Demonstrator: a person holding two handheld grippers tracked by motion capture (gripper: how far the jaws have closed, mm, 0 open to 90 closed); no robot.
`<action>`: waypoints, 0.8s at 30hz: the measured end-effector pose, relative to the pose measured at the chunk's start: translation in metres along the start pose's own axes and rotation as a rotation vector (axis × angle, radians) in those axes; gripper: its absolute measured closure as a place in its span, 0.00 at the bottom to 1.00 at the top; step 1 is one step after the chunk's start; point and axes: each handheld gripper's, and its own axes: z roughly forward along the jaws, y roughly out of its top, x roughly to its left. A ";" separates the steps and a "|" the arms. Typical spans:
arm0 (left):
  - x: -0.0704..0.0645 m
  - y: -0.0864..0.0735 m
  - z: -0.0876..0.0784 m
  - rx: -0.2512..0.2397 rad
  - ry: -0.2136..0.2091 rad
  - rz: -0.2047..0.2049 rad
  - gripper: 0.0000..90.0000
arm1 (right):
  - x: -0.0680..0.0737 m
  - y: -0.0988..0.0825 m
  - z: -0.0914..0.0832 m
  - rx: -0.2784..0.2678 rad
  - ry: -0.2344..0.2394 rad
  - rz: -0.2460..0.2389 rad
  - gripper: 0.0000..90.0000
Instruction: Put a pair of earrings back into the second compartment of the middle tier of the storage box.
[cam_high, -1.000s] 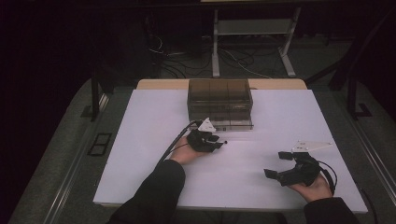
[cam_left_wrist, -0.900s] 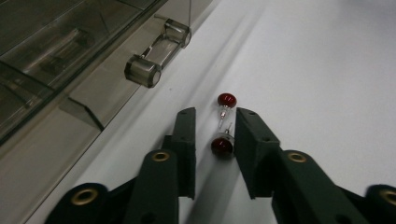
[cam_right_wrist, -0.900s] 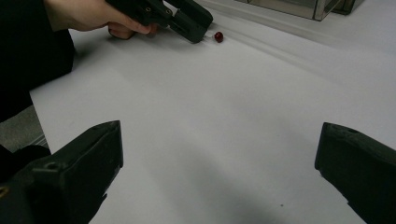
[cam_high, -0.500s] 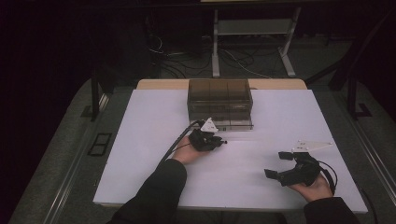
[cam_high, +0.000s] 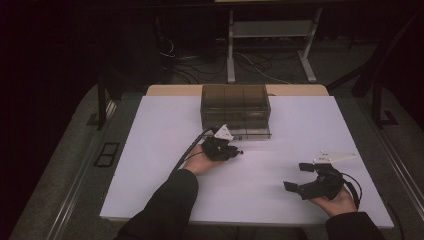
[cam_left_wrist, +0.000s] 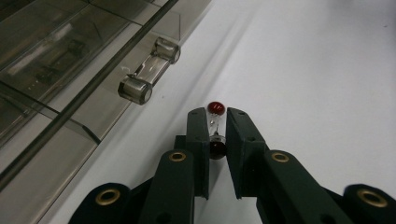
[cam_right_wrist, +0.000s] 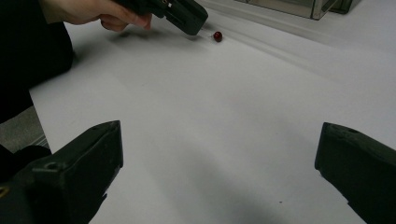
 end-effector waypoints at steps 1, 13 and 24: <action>0.001 0.001 -0.001 0.011 -0.007 0.011 0.87 | 0.000 0.000 0.000 0.001 0.000 -0.001 0.01; -0.003 0.015 -0.013 0.029 -0.046 0.020 0.87 | 0.000 0.000 0.000 -0.001 0.001 0.003 0.01; -0.007 0.032 -0.030 0.031 -0.067 0.026 0.87 | 0.000 0.000 -0.001 -0.003 -0.003 0.005 0.01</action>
